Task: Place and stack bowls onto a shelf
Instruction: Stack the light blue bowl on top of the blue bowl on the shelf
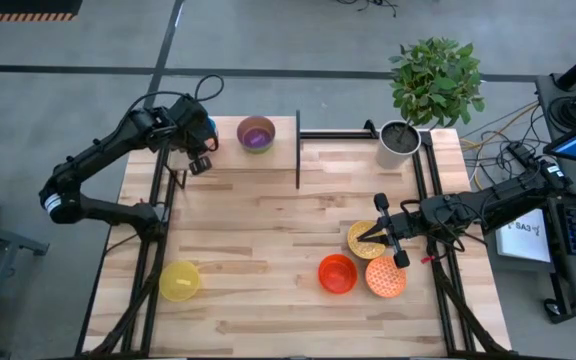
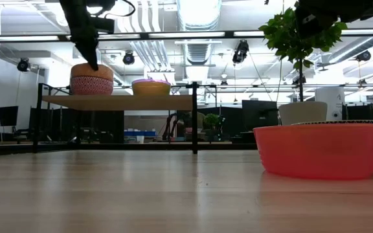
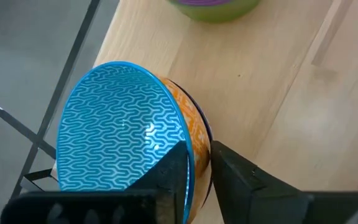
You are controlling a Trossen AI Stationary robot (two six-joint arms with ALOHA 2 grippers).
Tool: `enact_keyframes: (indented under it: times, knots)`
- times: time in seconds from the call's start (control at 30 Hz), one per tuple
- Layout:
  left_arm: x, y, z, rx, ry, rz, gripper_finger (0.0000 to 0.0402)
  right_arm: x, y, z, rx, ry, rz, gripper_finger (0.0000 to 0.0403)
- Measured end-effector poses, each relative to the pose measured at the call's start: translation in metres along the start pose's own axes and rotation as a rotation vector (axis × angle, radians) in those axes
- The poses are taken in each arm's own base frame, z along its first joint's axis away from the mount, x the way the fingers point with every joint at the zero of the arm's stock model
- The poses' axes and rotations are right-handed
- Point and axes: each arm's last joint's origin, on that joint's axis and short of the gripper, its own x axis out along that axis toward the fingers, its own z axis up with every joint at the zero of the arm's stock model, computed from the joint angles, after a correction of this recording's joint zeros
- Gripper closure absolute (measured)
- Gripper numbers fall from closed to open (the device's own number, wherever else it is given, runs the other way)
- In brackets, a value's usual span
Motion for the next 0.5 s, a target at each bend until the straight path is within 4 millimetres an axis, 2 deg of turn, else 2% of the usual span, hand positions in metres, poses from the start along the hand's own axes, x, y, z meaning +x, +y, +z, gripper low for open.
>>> enact_keyframes:
  times: [0.17, 0.37, 0.5]
  knots:
    - [-0.002, 0.000, 0.000, -0.005, -0.020, 0.006, 0.0313, 0.000, 0.000, 0.000, -0.001, 0.000, 0.000, 0.0394]
    - [-0.018, 0.002, -0.004, -0.017, -0.078, 0.024, 0.0281, 0.000, 0.000, 0.000, -0.001, 0.000, 0.000, 0.0394]
    - [-0.033, 0.001, -0.005, -0.029, -0.255, -0.042, 0.0281, 0.000, 0.000, 0.000, -0.002, 0.000, 0.000, 0.0394]
